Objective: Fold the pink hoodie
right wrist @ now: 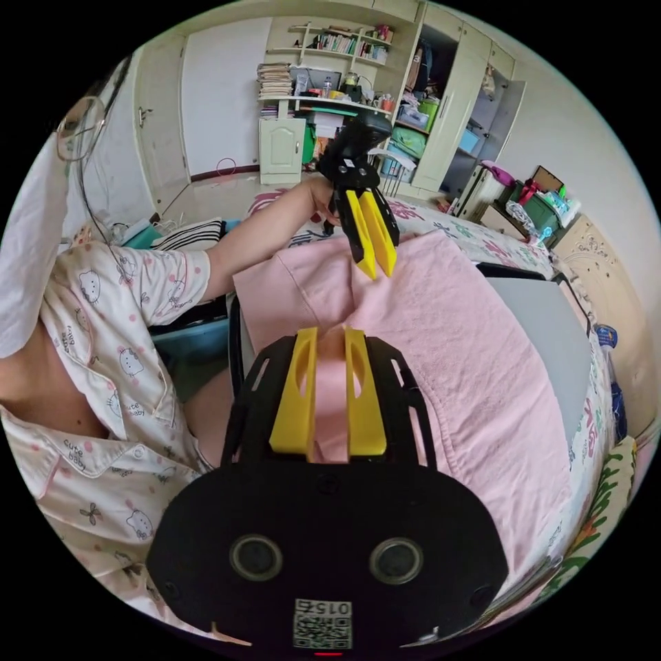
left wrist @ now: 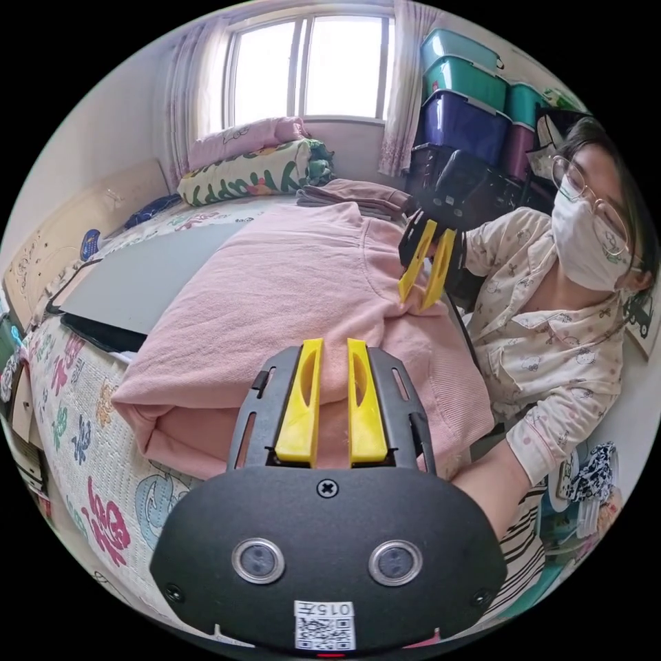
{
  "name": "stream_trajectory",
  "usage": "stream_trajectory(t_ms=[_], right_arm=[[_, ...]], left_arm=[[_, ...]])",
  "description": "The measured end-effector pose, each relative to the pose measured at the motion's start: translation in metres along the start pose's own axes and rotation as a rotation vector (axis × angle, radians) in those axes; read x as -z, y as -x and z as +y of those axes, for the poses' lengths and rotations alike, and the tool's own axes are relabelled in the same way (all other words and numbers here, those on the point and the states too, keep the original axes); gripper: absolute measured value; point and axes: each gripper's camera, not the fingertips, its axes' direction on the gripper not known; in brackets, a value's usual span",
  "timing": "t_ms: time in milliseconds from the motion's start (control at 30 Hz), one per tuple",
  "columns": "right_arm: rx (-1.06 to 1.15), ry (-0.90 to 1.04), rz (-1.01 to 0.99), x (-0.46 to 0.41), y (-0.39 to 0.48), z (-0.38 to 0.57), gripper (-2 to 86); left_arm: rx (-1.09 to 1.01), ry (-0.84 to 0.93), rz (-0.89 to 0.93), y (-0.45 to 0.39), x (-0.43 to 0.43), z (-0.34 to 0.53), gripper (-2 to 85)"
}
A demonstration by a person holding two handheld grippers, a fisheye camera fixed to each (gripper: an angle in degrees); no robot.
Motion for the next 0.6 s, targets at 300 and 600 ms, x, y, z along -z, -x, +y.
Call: stream_trajectory(t_ms=[300, 600], right_arm=[[-0.406, -0.407, 0.516, 0.051, -0.007, 0.177, 7.2], [-0.714, -0.291, 0.782, -0.005, -0.043, 0.281, 8.7]], left_arm=[[0.014, -0.226, -0.156, -0.025, -0.003, 0.032, 6.0], [0.256, -0.368, -0.411, -0.088, -0.040, -0.044, 6.9]])
